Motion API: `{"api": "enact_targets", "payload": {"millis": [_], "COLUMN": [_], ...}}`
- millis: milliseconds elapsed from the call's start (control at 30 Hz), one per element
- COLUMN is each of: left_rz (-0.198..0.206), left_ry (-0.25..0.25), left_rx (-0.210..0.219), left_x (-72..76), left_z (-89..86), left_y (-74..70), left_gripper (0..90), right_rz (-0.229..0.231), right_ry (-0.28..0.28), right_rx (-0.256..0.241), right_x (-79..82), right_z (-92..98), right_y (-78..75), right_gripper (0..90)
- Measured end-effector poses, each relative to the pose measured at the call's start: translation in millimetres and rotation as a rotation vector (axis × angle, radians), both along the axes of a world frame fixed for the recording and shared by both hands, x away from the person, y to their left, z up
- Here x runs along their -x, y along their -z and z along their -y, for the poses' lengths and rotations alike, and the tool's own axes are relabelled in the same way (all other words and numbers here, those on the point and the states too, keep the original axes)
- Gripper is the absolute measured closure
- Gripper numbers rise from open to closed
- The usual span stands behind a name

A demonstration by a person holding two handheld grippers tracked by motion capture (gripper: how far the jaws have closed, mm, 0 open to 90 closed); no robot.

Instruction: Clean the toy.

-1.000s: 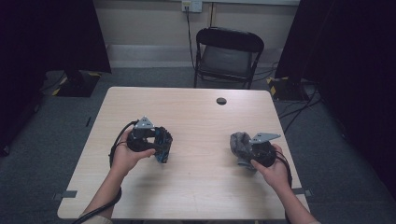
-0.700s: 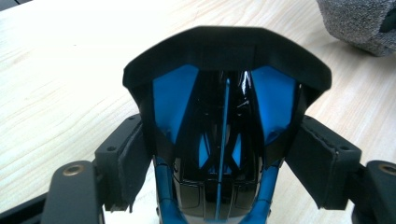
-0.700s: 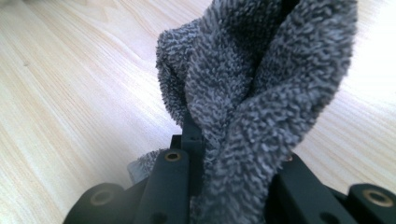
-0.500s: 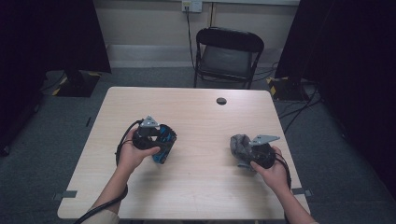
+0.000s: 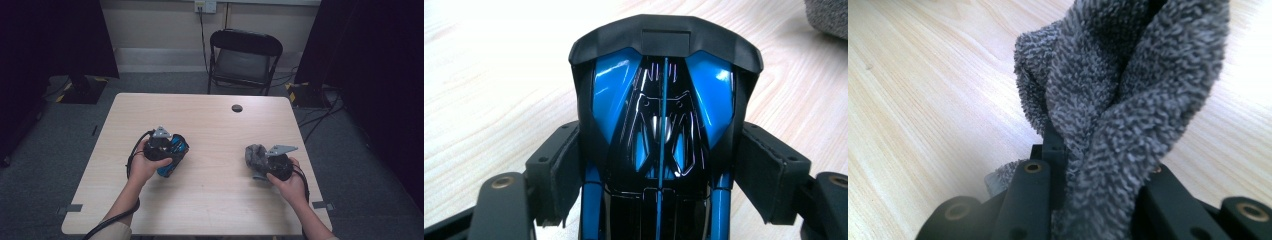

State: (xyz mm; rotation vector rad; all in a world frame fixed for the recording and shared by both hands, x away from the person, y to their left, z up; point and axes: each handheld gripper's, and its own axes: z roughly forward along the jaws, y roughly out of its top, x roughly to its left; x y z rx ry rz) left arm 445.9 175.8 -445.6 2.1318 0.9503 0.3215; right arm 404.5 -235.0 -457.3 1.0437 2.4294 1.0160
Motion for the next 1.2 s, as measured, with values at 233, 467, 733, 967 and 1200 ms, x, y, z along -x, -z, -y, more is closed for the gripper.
{"api": "enact_targets", "payload": {"millis": [233,467,733,967,1200], "left_rz": [-0.011,-0.024,-0.037,-0.039,-0.036], "left_ry": [-0.013,-0.041,-0.069,-0.086,-0.097], "left_rx": [-0.012,-0.022,-0.028,-0.034,-0.042], "left_x": [-4.0,-10.5,-14.8,-16.2,-16.2], "left_z": [-0.5,-1.5,-2.3,-5.3,-6.9], "left_y": [7.0,13.8,26.0,32.3,36.6], "left_gripper": [25.3,25.3,25.2,25.2,25.2], "right_rz": [-0.007,-0.008,-0.008,-0.012,-0.010], "right_ry": [0.015,0.027,0.030,0.029,0.033], "right_rx": [-0.006,-0.011,0.005,0.013,0.016], "right_x": [-1.6,-4.8,-8.9,-10.6,-12.2], "right_z": [-2.6,-3.6,-6.5,-7.8,-8.7], "right_y": [3.4,6.1,8.6,10.5,11.4], "right_gripper": [77.3,77.3,77.0,76.8,76.5]}}
